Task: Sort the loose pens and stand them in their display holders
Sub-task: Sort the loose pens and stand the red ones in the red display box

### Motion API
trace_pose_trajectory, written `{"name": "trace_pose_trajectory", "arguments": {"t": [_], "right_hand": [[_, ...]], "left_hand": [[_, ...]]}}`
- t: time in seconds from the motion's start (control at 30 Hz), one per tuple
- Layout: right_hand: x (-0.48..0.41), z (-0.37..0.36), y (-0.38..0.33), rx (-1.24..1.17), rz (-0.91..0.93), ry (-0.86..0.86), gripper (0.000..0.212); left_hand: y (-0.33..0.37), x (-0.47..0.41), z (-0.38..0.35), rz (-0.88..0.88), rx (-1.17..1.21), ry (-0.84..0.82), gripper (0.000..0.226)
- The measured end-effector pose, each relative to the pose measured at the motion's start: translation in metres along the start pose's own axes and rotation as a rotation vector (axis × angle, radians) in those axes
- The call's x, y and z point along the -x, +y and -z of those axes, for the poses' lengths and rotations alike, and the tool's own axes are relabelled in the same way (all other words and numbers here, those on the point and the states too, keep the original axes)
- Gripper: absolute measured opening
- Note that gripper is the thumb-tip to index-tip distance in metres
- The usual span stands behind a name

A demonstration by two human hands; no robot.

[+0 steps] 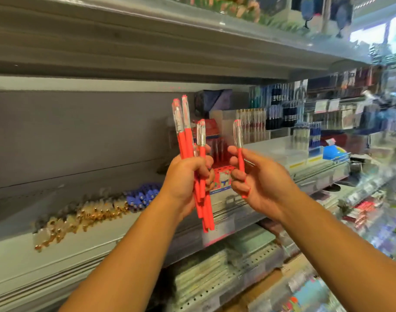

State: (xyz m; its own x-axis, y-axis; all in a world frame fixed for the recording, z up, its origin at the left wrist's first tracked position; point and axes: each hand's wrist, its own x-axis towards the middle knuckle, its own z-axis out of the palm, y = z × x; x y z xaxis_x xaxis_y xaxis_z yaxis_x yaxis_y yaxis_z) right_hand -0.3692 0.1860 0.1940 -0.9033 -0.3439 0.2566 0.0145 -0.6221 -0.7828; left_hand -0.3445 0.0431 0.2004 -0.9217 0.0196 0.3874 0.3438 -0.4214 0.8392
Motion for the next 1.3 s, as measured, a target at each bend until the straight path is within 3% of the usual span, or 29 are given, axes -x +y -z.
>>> {"name": "trace_pose_trajectory", "arguments": {"t": [0.3, 0.63, 0.8, 1.0, 1.13, 1.23, 1.3], "right_hand": [[-0.028, 0.081, -0.043, -0.062, -0.060, -0.103, 0.022], [-0.125, 0.103, -0.043, 0.018, -0.054, -0.254, 0.023], [-0.177, 0.104, -0.039, 0.086, -0.043, -0.268, 0.010], [-0.236, 0.101, -0.037, 0.529, 0.197, -0.281, 0.013], [-0.265, 0.104, -0.033, 0.809, 0.258, -0.385, 0.031], [-0.282, 0.106, -0.027, 0.963, 0.341, -0.410, 0.052], [-0.290, 0.109, -0.022, 1.082, 0.439, -0.397, 0.060]], "left_hand": [[-0.049, -0.039, -0.047, -0.045, -0.034, 0.051, 0.043], [-0.050, -0.105, -0.041, -0.121, -0.071, 0.074, 0.040], [-0.038, -0.140, -0.027, -0.142, -0.203, 0.142, 0.041], [-0.030, -0.174, -0.019, -0.104, -0.360, 0.301, 0.018], [-0.033, -0.195, -0.014, -0.148, -0.467, 0.469, 0.031], [-0.040, -0.208, -0.018, -0.143, -0.521, 0.510, 0.014], [-0.042, -0.217, -0.019, -0.145, -0.549, 0.542, 0.023]]}}
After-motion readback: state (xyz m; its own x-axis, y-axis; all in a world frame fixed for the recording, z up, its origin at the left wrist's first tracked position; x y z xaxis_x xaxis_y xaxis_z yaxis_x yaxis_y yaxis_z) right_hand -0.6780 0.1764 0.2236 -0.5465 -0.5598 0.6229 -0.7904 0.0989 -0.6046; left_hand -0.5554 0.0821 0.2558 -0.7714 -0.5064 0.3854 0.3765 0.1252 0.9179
